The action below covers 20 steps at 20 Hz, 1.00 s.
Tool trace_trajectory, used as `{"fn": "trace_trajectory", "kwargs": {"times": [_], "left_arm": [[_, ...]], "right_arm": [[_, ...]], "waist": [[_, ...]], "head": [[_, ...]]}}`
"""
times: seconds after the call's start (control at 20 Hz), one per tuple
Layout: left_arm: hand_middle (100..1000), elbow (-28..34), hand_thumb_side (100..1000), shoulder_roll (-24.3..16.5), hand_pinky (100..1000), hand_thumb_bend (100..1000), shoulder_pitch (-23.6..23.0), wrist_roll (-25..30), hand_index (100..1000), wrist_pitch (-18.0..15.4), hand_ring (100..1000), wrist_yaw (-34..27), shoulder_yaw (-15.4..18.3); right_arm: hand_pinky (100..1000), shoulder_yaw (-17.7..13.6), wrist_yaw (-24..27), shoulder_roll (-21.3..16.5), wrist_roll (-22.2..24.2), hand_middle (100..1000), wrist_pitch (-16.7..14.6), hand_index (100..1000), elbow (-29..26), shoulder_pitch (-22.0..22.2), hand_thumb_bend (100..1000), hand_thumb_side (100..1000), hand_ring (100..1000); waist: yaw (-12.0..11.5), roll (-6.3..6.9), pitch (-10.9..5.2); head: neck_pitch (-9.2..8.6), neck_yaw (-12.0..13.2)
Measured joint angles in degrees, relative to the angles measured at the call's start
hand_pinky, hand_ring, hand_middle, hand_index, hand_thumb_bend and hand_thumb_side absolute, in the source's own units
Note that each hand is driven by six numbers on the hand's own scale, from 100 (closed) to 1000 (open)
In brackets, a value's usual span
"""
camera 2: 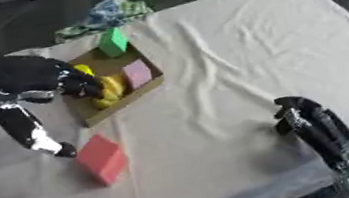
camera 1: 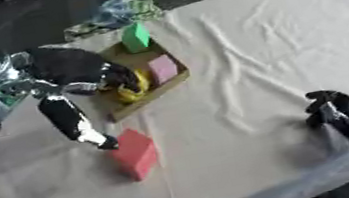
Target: Pick up objects on the table and place them in the box.
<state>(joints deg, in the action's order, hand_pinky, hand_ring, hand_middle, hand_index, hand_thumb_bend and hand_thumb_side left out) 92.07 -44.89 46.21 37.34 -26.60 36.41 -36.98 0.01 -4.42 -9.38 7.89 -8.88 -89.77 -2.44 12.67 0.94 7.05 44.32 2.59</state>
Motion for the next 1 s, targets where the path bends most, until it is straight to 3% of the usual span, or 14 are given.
{"fn": "trace_trajectory", "kwargs": {"times": [0.35, 0.8, 1.0], "left_arm": [[932, -0.2, 880, 0.6, 907, 722, -1.7, -5.4, 973, -5.4, 905, 10.5, -0.6], [930, -6.2, 905, 3.9, 909, 729, -3.2, -10.4, 977, -10.4, 902, 20.0, -1.8], [930, -9.1, 875, 5.7, 908, 708, -4.0, -12.1, 977, -12.1, 902, 24.1, -1.9]], "right_arm": [[525, 0.0, 0.0, 0.0, 0.0, 531, 0.0, 748, 0.0, 0.0, 100, 663, 518], [525, 0.0, 0.0, 0.0, 0.0, 531, 0.0, 748, 0.1, -0.1, 100, 659, 518], [526, 0.0, 0.0, 0.0, 0.1, 530, -0.1, 748, 0.1, -0.1, 100, 666, 518]], "waist": [[0.1, 0.0, 0.0], [0.6, -0.02, 0.0], [0.7, -0.02, 0.0]], "head": [[0.0, -0.2], [0.0, -0.2], [0.0, -0.2]]}}
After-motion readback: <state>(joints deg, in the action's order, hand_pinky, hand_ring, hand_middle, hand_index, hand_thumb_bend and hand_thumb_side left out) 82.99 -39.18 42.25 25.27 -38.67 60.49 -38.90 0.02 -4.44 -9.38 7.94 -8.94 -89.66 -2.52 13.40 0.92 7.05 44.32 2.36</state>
